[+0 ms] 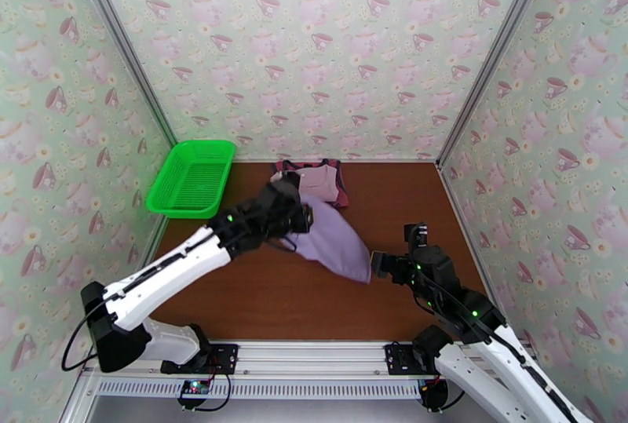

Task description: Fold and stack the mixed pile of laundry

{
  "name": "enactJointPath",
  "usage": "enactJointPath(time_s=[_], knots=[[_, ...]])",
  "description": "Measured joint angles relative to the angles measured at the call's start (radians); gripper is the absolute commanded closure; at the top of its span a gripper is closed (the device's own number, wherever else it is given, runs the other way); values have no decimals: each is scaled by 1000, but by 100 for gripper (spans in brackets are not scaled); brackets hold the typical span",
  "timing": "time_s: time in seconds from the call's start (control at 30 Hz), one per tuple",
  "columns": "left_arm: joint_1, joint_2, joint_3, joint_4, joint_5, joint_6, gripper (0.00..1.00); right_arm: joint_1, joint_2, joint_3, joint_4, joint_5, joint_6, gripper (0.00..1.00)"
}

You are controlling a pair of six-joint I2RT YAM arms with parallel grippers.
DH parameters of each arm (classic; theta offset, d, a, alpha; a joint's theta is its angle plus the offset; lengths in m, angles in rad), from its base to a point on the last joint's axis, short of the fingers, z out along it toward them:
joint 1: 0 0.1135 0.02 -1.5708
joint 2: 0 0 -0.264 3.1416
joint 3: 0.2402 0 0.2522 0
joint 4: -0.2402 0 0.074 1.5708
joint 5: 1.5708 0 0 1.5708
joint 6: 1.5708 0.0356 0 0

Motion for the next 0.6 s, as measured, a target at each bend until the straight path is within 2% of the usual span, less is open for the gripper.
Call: enactJointPath(time_s=[0.03, 0.07, 0.1, 0.2, 0.23, 0.4, 0.6], knots=[[2, -16, -66, 6, -26, -13, 100, 0, 17, 0, 2, -5, -2, 6], [8, -36, -140, 14, -56, -25, 95, 0, 42, 0, 4, -14, -6, 6], [19, -57, -216, 29, -86, -30, 76, 0, 71, 0, 8, -25, -12, 6], [83, -112, -370, 51, -142, -29, 4, 0, 164, 0, 31, -63, -31, 7], [109, -130, -398, 51, -153, -28, 0, 0, 191, 0, 39, -77, -39, 7], [243, -269, -431, 35, -179, -3, 0, 21, 339, 6, 74, -129, -105, 8], [246, -336, -333, -129, -141, -15, 3, 80, 531, 94, 74, -145, -196, 8]])
